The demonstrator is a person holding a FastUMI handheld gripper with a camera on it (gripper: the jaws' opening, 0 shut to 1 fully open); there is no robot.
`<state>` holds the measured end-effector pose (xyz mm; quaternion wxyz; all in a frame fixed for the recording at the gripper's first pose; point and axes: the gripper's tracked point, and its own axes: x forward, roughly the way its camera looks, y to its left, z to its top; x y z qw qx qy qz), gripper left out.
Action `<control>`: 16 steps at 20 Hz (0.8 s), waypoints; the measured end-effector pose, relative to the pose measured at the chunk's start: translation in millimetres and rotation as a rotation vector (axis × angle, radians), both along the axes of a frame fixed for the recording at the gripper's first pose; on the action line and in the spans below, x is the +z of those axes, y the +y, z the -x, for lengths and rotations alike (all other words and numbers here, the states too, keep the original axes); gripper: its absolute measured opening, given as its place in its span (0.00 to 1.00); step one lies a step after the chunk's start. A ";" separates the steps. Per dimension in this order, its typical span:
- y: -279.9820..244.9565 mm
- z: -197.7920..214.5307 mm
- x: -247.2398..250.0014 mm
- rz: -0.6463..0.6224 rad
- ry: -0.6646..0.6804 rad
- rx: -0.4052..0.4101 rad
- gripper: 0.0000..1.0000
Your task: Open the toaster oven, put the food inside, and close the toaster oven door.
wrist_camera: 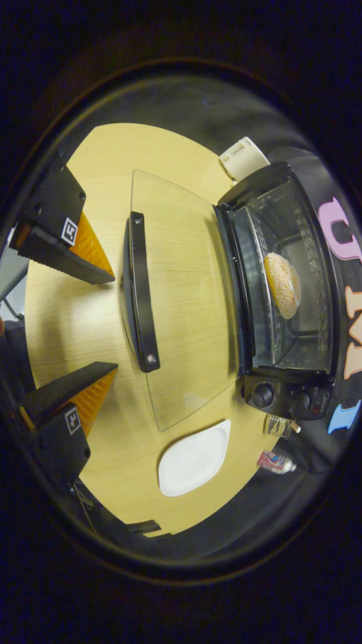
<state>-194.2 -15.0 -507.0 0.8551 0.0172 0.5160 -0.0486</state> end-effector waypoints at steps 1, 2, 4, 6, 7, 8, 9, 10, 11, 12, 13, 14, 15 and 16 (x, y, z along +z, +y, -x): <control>-0.5 -0.1 -0.7 0.010 0.009 0.011 0.99; -0.9 -1.5 0.2 0.020 0.008 0.023 0.99; -1.4 -3.2 2.7 0.055 -0.006 0.051 1.00; -2.5 -5.2 9.1 0.087 -0.031 0.081 1.00; -2.5 -6.1 12.9 0.099 -0.045 0.094 1.00; -2.6 -7.3 16.4 0.108 -0.057 0.104 1.00; -2.6 -7.9 20.2 0.114 -0.070 0.112 1.00; -2.1 -9.0 24.5 0.115 -0.083 0.117 0.99; -0.8 -11.4 29.8 0.115 -0.098 0.119 0.99; 0.1 -12.0 33.9 0.112 -0.116 0.119 0.99; 0.6 -15.2 39.3 0.103 -0.138 0.114 0.99; 1.3 -18.9 45.6 0.090 -0.158 0.105 0.99; 3.3 -23.9 51.9 0.073 -0.183 0.093 0.99; 4.7 -31.6 59.7 0.058 -0.210 0.081 1.00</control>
